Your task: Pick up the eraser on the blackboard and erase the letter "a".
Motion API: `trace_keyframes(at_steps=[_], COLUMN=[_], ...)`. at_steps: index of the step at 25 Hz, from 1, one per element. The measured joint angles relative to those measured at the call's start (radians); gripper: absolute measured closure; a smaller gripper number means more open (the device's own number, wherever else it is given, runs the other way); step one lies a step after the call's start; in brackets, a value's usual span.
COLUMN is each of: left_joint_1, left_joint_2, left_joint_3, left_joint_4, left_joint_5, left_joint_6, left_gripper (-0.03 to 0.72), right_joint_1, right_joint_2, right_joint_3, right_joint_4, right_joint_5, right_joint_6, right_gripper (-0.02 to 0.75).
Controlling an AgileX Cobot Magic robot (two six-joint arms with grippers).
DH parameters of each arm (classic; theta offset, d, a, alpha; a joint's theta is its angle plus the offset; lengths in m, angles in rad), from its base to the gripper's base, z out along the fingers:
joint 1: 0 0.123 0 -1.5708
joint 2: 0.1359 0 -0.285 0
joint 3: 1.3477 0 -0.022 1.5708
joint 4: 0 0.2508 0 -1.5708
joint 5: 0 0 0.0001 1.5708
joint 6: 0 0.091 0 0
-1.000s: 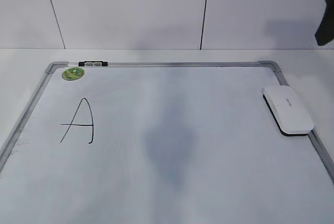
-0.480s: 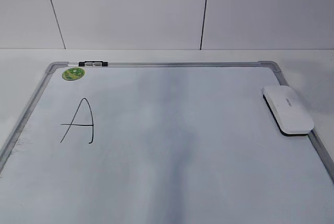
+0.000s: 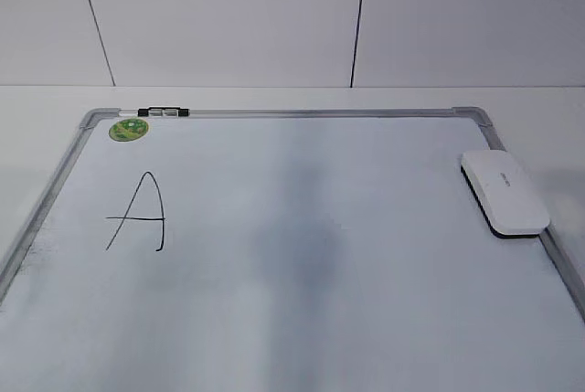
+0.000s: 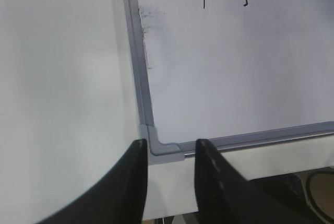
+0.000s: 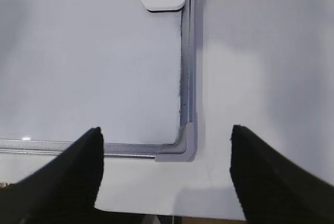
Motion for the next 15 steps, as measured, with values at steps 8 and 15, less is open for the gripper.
trace_keyframes(at_steps=[8,15], left_joint_1=[0.0,0.0], left_joint_2=[-0.326,-0.564], left_joint_3=[0.148,0.233], left_joint_4=[0.008,0.01], left_joint_5=[-0.016,-0.052], left_joint_6=[0.002,0.006], left_gripper=[0.454,0.454], right_joint_1=[0.0,0.0], right_joint_2=[-0.226,-0.368], right_joint_3=[0.139,0.22], right_joint_4=[-0.004,-0.045], right_joint_5=[-0.065,-0.07], right_joint_6=[-0.019,-0.036], right_gripper=[0.164,0.164])
